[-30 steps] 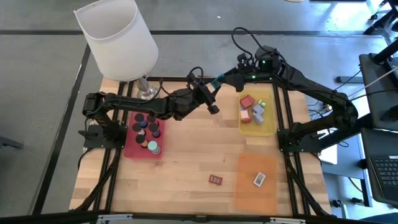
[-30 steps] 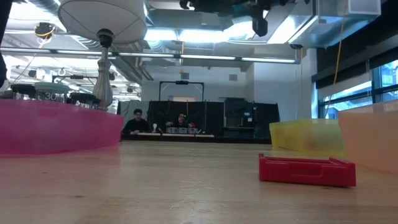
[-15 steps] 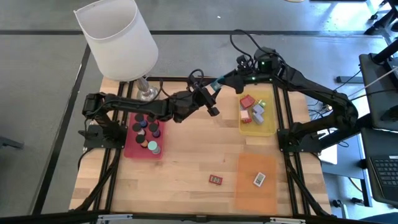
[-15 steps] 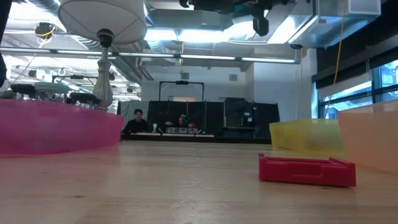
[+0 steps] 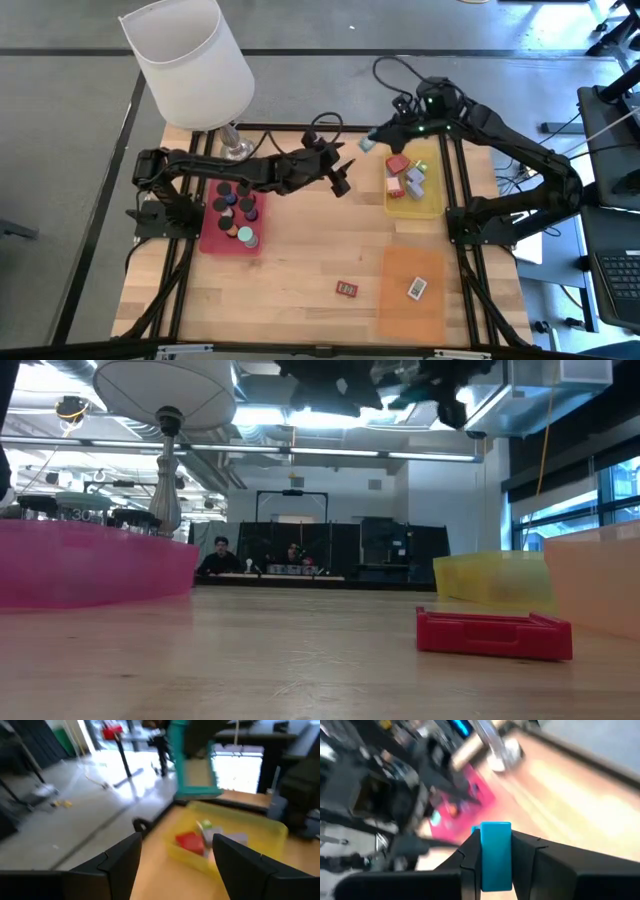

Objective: Pick & Place Office items
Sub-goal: Put the blue digital clock into the orange bin

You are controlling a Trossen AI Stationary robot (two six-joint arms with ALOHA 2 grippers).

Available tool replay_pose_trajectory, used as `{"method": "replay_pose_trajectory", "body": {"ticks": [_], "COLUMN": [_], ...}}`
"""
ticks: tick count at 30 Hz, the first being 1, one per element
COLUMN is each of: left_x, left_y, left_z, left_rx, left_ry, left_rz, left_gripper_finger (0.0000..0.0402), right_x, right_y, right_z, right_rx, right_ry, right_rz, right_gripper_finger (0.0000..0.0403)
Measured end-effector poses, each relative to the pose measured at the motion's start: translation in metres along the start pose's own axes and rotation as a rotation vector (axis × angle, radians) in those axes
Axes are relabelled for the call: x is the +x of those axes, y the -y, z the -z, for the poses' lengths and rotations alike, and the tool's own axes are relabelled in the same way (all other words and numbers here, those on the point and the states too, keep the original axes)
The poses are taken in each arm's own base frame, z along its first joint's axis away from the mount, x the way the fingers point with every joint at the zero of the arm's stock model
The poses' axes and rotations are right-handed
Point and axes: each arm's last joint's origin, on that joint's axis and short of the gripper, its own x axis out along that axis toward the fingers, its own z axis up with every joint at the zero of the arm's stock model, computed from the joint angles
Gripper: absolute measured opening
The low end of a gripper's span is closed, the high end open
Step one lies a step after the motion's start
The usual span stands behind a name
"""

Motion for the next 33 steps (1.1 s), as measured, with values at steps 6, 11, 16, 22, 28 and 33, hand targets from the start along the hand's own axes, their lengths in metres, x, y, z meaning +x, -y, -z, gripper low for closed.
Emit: {"method": "replay_pose_trajectory", "body": {"ticks": [6, 11, 16, 22, 28, 33], "left_x": [0.004, 0.006, 0.008, 0.012, 0.017, 0.021], "left_y": [-0.008, -0.014, -0.020, -0.030, -0.043, -0.054], "left_z": [0.012, 0.019, 0.024, 0.028, 0.031, 0.032], "left_rx": [-0.017, 0.014, 0.036, 0.052, 0.051, 0.044], "left_ry": [-0.121, -0.190, -0.232, -0.280, -0.311, -0.325], "left_rz": [0.028, 0.009, -0.023, -0.051, -0.079, -0.108], "left_gripper_finger": [0.0246, 0.0244, 0.0246, 0.0244, 0.0246, 0.0244], "right_x": [-0.005, -0.007, -0.008, -0.009, -0.007, 0.016], "right_y": [0.003, -0.009, -0.027, -0.056, -0.080, -0.081], "right_z": [0.036, 0.064, 0.090, 0.117, 0.150, 0.197], "right_rx": [0.122, 0.149, 0.139, 0.187, 0.246, 0.292], "right_ry": [-0.310, -0.520, -0.656, -0.753, -0.833, -0.997], "right_rz": [0.122, 0.216, 0.345, 0.365, 0.386, 0.322], "right_gripper_finger": [0.0069, 0.0068, 0.0068, 0.0068, 0.0068, 0.0068]}}
